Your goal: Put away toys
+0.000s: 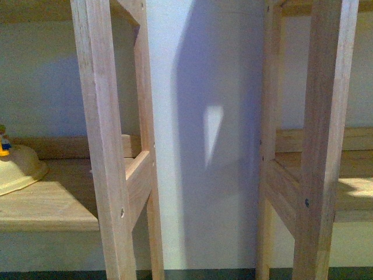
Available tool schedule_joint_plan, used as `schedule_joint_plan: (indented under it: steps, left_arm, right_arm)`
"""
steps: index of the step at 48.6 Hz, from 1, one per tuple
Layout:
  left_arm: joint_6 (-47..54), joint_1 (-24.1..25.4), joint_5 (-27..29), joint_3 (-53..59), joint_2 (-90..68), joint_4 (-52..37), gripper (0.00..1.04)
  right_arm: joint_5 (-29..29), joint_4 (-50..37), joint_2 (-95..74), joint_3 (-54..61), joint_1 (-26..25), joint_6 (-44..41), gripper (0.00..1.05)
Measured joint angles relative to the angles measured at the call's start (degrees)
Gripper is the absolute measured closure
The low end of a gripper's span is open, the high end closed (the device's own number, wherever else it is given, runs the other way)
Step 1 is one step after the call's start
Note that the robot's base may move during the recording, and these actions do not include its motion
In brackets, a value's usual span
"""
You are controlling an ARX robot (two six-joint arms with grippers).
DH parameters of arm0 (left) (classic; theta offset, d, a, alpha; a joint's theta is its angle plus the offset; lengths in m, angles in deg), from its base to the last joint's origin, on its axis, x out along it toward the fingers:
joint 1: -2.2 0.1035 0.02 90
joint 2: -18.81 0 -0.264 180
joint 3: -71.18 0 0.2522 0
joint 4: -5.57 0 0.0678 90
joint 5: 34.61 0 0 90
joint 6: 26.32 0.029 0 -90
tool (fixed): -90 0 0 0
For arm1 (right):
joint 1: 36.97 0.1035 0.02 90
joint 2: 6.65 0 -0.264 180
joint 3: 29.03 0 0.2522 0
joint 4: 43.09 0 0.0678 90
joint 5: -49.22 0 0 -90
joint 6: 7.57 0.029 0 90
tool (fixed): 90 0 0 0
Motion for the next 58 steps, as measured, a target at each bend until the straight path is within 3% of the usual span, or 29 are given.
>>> schedule_joint_plan:
  steps: [19, 47, 58]
  left_arm:
    - [0.0, 0.0, 0.0, 0.0, 0.0, 0.0, 0.06]
    - [0.0, 0.0, 0.0, 0.0, 0.0, 0.0, 0.06]
    - [0.0, 0.0, 0.0, 0.0, 0.0, 0.0, 0.06]
  right_arm:
    - [0.5, 4.3, -1.7, -1.6, 1.2, 11.9, 0.84]
    - [-2.8, 8.6, -3.9, -4.1, -2.7, 16.1, 0.84]
    - [-0.5, 11.5, -5.6, -7.7, -1.8, 16.4, 0.84]
